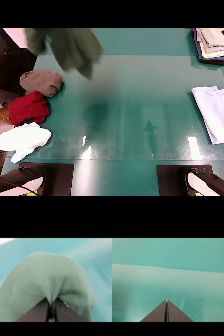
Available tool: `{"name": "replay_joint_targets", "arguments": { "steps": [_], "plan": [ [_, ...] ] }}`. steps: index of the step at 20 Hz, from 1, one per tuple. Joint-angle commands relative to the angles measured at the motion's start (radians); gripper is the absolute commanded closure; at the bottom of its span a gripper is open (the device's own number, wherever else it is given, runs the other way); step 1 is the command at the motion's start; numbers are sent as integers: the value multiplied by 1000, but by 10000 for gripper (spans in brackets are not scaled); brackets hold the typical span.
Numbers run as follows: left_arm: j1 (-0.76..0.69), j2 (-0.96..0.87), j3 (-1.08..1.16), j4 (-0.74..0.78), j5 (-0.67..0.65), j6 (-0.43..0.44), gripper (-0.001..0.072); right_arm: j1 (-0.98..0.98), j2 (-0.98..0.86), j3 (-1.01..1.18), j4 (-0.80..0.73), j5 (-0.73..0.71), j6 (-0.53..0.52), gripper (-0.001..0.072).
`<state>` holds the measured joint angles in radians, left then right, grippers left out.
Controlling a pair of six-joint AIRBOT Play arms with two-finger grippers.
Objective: Fold the shirts.
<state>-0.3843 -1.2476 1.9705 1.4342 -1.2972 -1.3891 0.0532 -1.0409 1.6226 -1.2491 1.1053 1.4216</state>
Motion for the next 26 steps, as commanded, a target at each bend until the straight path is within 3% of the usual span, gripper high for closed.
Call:
{"name": "replay_joint_targets", "arguments": {
  "steps": [1,6,11,12,13,14,15,18,20,21,22,23,26],
  "plan": [
    [-117,12,-169,-168,-71,11,681,1,1,18,1,43,0,691],
    [-145,-99,-444,-218,132,36,668,1,2,17,0,99,0,691],
    [56,-104,-423,-292,41,35,666,1,1,15,1,97,0,691],
    [84,-108,-424,-341,29,35,364,1,1,15,1,98,0,691],
    [89,-111,-429,-345,37,35,154,1,1,15,1,98,0,691],
    [88,-120,-436,-343,49,36,316,1,1,15,1,98,0,691],
    [85,-132,-447,-344,68,35,392,1,1,15,1,99,0,691],
    [90,-155,-456,-262,37,35,392,1,2,16,1,103,0,691],
    [147,-151,-451,-219,-55,29,393,1,2,15,0,103,0,691],
    [183,-145,-461,-232,-103,26,345,1,2,15,0,103,0,691],
    [208,-135,-493,-258,-113,10,129,1,2,15,0,103,0,691],
    [221,-119,-552,-302,-102,-17,30,1,2,15,0,103,0,692],
    [192,-107,-762,-408,24,-17,36,1,-5,15,-1,102,0,691]
  ]
}}
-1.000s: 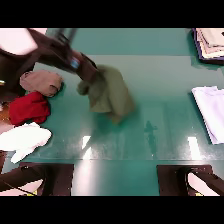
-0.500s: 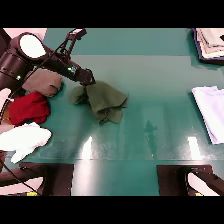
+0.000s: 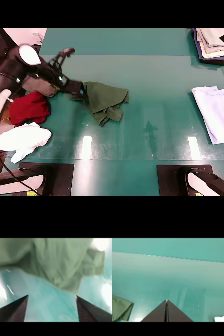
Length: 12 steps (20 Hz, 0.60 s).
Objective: Fold the shirts.
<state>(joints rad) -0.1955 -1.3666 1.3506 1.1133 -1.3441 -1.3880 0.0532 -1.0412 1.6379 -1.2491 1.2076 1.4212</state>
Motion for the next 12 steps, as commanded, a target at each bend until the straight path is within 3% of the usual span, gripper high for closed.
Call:
{"name": "replay_joint_targets", "arguments": {
  "steps": [1,4,6,8,9,12],
  "plan": [
    [-18,12,-212,-113,170,-8,36,1,-10,0,-1,1,0,691],
    [-79,10,-317,-151,450,4,37,1,-31,0,1,29,0,691],
    [-116,7,-324,-152,558,4,39,1,-50,0,1,68,0,691],
    [-140,-16,-324,-152,590,3,182,2,-71,0,1,93,0,691],
    [-142,-37,-324,-157,593,3,216,2,-81,0,2,100,0,691],
    [-140,-71,-324,-159,595,-14,221,3,-100,0,3,114,0,691]
  ]
}}
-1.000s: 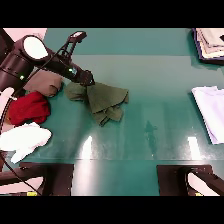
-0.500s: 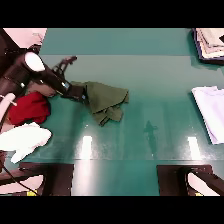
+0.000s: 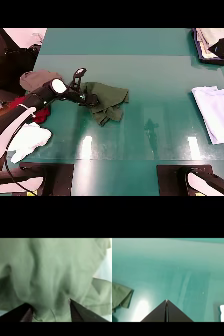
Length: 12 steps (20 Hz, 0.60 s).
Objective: Fold the shirts.
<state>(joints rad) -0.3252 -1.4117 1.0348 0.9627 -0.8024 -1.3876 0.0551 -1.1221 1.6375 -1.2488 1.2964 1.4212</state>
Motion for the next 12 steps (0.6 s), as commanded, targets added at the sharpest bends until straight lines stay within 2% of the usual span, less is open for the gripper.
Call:
{"name": "replay_joint_targets", "arguments": {
  "steps": [1,2,5,9,10,11,12],
  "plan": [
    [-11,-26,-3,-9,48,-31,427,8,-19,0,0,24,0,691],
    [-10,-23,21,-7,21,-25,671,12,-19,0,1,20,0,691],
    [17,35,173,21,-147,1,682,26,-19,0,31,35,0,691],
    [79,209,450,30,-286,89,682,76,-78,-2,129,127,-1,685],
    [86,248,504,42,-294,90,682,98,-106,-19,156,135,-1,581],
    [87,278,542,55,-294,92,681,119,-130,-50,180,130,-1,365],
    [87,302,574,82,-295,101,682,139,-157,-94,204,119,-1,221]
  ]
}}
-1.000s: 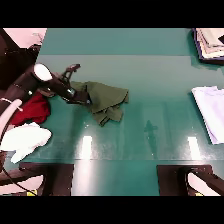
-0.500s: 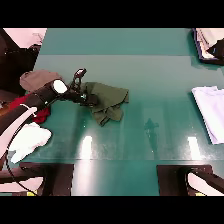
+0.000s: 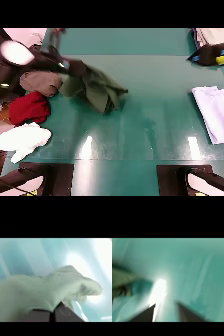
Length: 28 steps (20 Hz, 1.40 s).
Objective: Fold the shirts.
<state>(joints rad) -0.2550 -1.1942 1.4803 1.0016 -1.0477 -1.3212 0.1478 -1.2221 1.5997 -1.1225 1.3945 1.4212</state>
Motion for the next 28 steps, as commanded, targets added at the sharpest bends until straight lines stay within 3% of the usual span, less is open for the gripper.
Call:
{"name": "replay_joint_targets", "arguments": {
  "steps": [1,7,11,15,18,21,25,28],
  "plan": [
    [17,100,148,62,-55,39,682,69,-89,-106,107,5,-2,198],
    [17,93,156,117,-239,37,681,171,-243,-384,442,-219,-153,199],
    [13,48,135,89,-293,-25,682,195,-264,-432,500,-278,-193,200],
    [13,13,14,-124,-246,6,682,151,-190,-432,499,-267,-201,200],
    [14,-10,-19,-143,-187,17,682,161,-130,-439,473,-180,-253,200],
    [-6,-19,-19,-153,-131,12,683,170,-82,-515,413,-210,-253,208],
    [-186,-72,-19,-153,-90,13,682,50,48,-628,423,-290,-251,226],
    [-354,-164,-18,-195,96,14,682,-105,157,-631,423,-280,-240,227]
  ]
}}
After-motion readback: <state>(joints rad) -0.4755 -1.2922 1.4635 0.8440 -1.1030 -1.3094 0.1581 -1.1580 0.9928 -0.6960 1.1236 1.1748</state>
